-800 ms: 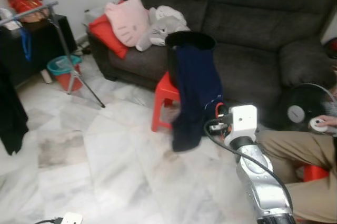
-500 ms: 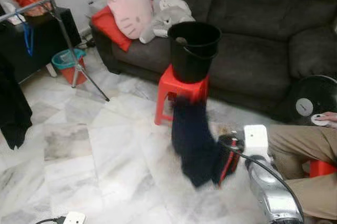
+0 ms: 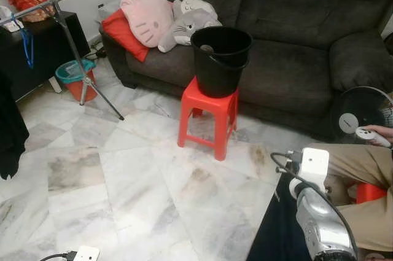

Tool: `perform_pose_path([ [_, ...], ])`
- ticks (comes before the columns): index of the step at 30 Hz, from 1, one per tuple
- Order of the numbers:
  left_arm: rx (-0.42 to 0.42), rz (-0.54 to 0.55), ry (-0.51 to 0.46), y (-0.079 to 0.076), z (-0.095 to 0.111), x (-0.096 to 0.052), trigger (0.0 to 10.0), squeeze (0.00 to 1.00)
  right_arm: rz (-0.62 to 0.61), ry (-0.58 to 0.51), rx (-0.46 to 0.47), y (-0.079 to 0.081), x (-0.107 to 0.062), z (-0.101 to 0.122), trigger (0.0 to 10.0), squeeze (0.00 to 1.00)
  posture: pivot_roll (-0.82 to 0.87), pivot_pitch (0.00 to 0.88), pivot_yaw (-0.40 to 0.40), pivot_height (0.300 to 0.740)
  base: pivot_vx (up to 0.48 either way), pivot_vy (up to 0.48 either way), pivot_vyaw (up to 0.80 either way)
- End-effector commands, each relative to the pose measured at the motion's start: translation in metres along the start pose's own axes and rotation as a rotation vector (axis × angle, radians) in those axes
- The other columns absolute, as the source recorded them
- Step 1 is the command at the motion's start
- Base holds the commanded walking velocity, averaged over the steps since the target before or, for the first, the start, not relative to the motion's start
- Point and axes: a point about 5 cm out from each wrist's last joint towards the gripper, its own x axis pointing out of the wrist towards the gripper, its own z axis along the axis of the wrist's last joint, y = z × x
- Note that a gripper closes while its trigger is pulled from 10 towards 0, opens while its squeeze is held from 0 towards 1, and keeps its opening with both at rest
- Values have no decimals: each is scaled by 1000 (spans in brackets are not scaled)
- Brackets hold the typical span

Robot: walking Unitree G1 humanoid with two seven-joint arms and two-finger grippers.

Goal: Hang hanger

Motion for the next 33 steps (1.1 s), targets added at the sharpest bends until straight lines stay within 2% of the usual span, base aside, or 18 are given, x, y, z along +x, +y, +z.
perform_pose_path([
  [1,14,6,13,3,-3,-1,10000,0,1,-39,-3,1,2,8,10000,0,-167,0,1,732,0,0,0],
  [10,-28,36,5,4,-6,-2,10000,0,-2,-156,-12,5,-1,27,10000,0,-168,0,1,732,0,0,0],
  [14,-23,38,0,4,-6,-2,10000,0,-24,-223,34,7,-4,38,10000,0,-168,0,5,732,0,0,0],
  [24,-44,48,-20,5,-8,-3,10000,0,-1,-296,80,17,-13,52,10000,0,-177,0,7,732,0,0,0],
  [33,-94,48,-48,3,-8,-3,10000,0,7,-306,75,19,-15,53,10000,0,-169,0,-2,732,0,0,0],
])
